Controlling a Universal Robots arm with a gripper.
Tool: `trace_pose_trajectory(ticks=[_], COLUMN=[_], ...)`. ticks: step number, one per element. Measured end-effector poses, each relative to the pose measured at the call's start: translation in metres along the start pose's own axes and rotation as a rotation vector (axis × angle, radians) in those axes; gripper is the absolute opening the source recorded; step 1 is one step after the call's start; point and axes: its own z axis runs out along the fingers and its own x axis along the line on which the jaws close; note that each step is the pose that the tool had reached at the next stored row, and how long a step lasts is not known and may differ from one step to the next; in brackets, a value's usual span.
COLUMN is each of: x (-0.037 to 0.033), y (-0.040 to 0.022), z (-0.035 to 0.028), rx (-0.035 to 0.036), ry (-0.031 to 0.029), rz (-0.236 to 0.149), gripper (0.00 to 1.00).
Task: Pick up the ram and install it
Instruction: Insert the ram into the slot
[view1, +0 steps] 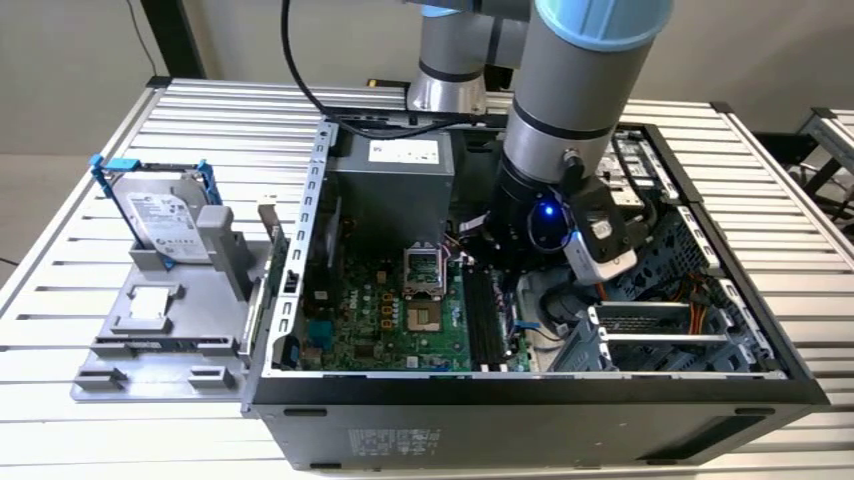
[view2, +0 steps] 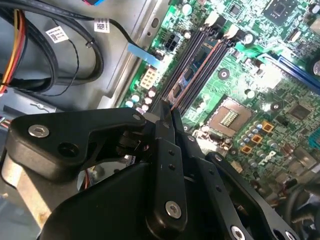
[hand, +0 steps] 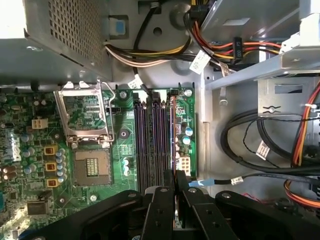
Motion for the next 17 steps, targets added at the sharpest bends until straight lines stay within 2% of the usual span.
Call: trace_pose_trajectory(ticks=[4,17], x=[0.0003,0.0025], y=[-0.0010,-0.0020], z=[0.0024,0.0137], rx=[-0.0007,0.0008], ry=[0.0002,0.0001], rz=[-0.023,-0.017], gripper=[0.00,0.00])
